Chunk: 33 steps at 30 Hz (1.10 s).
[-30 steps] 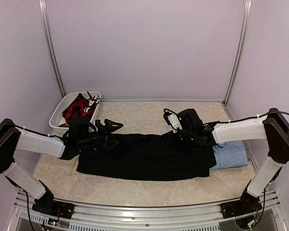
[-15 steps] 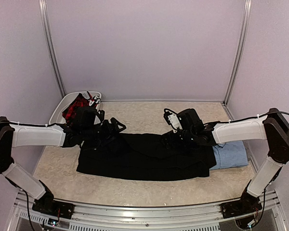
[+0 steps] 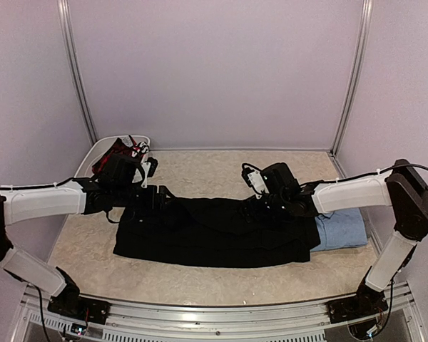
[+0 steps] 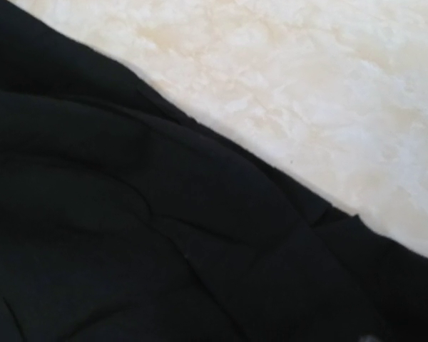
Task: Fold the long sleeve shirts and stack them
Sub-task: Adjust the sleeve of the rectangle-folded shirt.
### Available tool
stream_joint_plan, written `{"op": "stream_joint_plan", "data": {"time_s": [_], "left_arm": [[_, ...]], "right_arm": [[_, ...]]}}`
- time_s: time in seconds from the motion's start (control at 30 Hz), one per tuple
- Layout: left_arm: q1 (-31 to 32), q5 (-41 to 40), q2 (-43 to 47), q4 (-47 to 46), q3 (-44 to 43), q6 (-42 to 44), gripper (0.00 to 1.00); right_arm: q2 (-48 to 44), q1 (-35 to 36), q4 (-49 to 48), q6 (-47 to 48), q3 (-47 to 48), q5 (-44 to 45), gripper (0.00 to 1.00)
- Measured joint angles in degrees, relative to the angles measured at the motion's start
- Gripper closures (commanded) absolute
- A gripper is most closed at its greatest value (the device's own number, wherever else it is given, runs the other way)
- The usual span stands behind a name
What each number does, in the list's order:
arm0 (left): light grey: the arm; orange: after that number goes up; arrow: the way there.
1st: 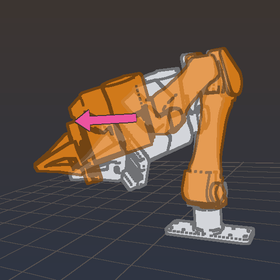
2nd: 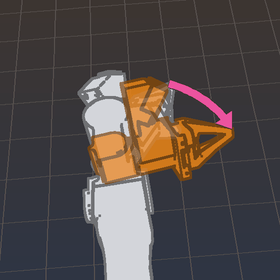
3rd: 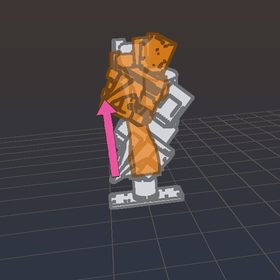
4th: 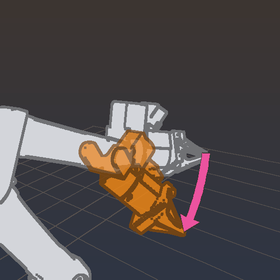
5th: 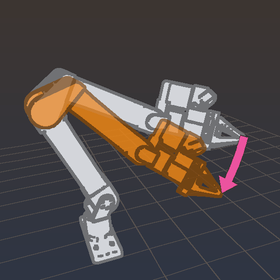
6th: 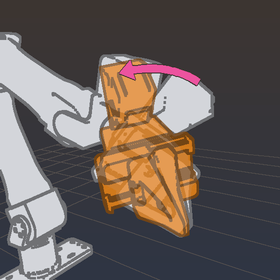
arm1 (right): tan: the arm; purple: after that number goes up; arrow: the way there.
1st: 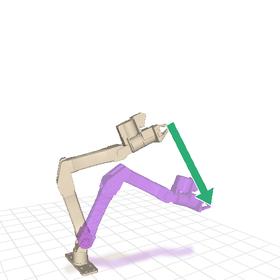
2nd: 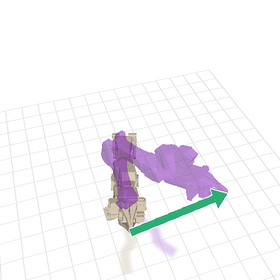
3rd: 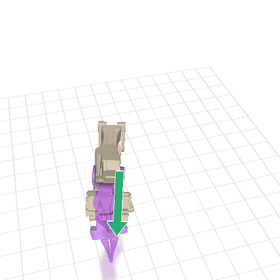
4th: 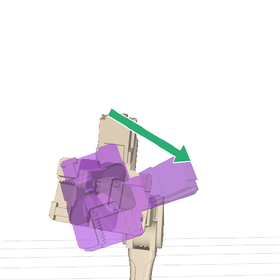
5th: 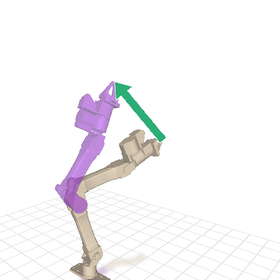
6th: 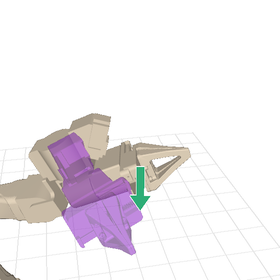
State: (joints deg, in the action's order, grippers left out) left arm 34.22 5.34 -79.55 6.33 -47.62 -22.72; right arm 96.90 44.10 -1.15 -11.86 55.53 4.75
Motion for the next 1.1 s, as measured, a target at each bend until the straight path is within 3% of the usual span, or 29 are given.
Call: {"op": "stream_joint_plan", "data": {"time_s": [0.3,0.43,0.5,0.63,0.73,0.97,1.1], "left_arm": [[0.0,-1.6,-4.1,5.2,-1.0,14.7,0.18],[-1.7,1.8,-7.0,5.7,-2.3,18.9,0.21],[-2.5,3.3,-8.1,5.7,-2.3,20.7,0.27],[-3.1,6.1,-11.3,6.4,-4.6,24.5,0.5],[-3.1,8.3,-14.3,6.8,-8.1,27.4,0.57],[-3.5,11.8,-21.0,11.5,-15.2,32.1,0.95],[-3.5,11.6,-22.7,15.8,-17.5,33.6,1.0]], "right_arm": [[1.5,0.0,-0.1,0.5,0.0,-0.5,0.17],[1.9,0.0,-0.7,0.5,0.0,-1.0,0.17],[1.9,0.0,-1.3,0.5,0.0,-1.2,0.17],[2.0,0.0,-2.7,0.5,-0.4,-2.0,0.17],[2.0,0.0,-3.7,0.5,-1.4,-2.4,0.17],[1.9,0.0,-4.8,1.0,-4.2,-1.7,0.17],[1.2,0.0,-4.8,1.3,-5.0,-1.2,0.17]]}}
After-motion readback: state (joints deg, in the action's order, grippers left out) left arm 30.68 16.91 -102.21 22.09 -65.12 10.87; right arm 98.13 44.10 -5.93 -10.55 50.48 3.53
